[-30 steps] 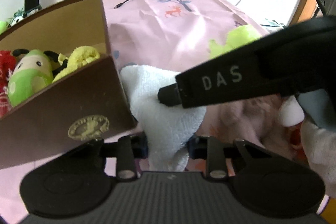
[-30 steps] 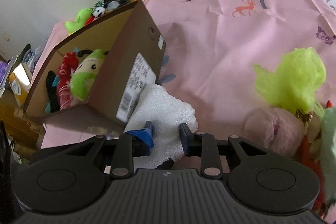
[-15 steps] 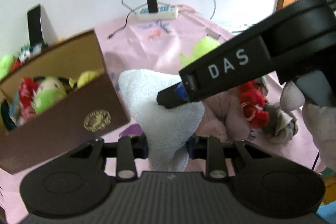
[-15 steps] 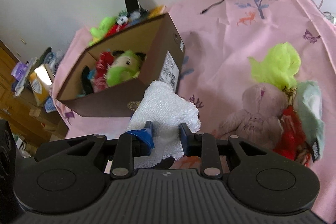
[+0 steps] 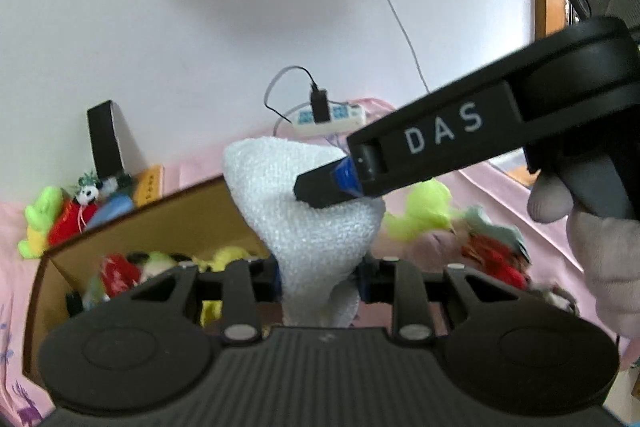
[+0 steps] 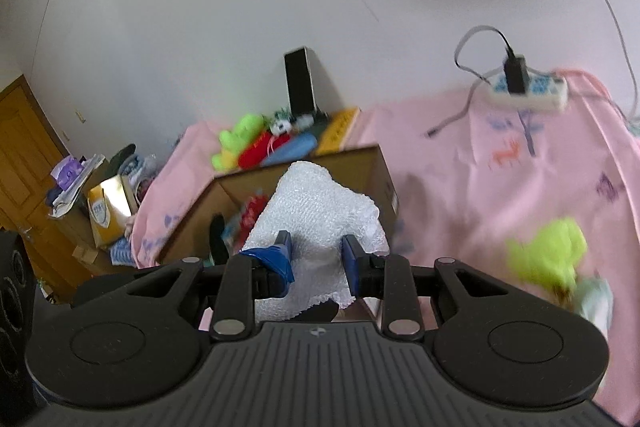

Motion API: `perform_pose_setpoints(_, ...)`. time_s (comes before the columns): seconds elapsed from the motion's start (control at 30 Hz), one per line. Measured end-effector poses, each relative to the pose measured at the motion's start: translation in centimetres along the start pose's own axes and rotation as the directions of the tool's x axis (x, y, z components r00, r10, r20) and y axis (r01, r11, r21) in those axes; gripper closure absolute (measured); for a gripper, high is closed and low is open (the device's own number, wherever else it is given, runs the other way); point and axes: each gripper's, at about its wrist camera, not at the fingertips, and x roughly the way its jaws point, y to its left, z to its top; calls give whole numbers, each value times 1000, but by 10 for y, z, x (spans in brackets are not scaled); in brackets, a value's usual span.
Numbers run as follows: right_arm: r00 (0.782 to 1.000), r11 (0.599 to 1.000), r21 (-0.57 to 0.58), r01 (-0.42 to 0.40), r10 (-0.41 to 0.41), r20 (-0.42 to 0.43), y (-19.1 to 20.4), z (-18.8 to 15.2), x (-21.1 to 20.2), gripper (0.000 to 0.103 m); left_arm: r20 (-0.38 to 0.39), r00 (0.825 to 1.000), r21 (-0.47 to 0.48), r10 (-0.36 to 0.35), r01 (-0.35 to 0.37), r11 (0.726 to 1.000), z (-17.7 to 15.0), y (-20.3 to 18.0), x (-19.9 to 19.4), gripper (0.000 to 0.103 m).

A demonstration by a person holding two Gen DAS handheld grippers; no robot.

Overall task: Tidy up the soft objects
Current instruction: 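Lift the white towel and carry it over the box opening, then lower the towel into the box and open the right gripper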

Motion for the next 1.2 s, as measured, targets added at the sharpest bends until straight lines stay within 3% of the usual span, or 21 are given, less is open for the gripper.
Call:
perform_pose_setpoints(0.27,1000,1000,-23,19,-20,-20,27,27,57,94,-14,999,-58,-32,31,998,11,74,29,74)
perform_pose_setpoints(0.53,990,994,-65,83,-89,-108,39,27,120,94,-110,991,-134,-73,58,989,-3,128,75,74)
perform_pose_setpoints(0.77,963,977,-154,149,-179,-200,43,22,164,94,-226,964,-245,-143,86,966,-17,153,114,74)
perform_pose_setpoints(0.93,930,963,-211,169,-226,-288,45,17,193,93,-304,937,-302,-171,76,950,-28,158,129,74)
perform_pose_setpoints(1.03,922,968,-197,157,-215,-323,45,15,203,92,-328,926,-324,-184,72,943,-34,162,136,74)
perform_pose_setpoints(1.2,931,988,-125,90,-128,-342,47,14,203,92,-330,928,-338,-174,56,940,-40,170,127,75)
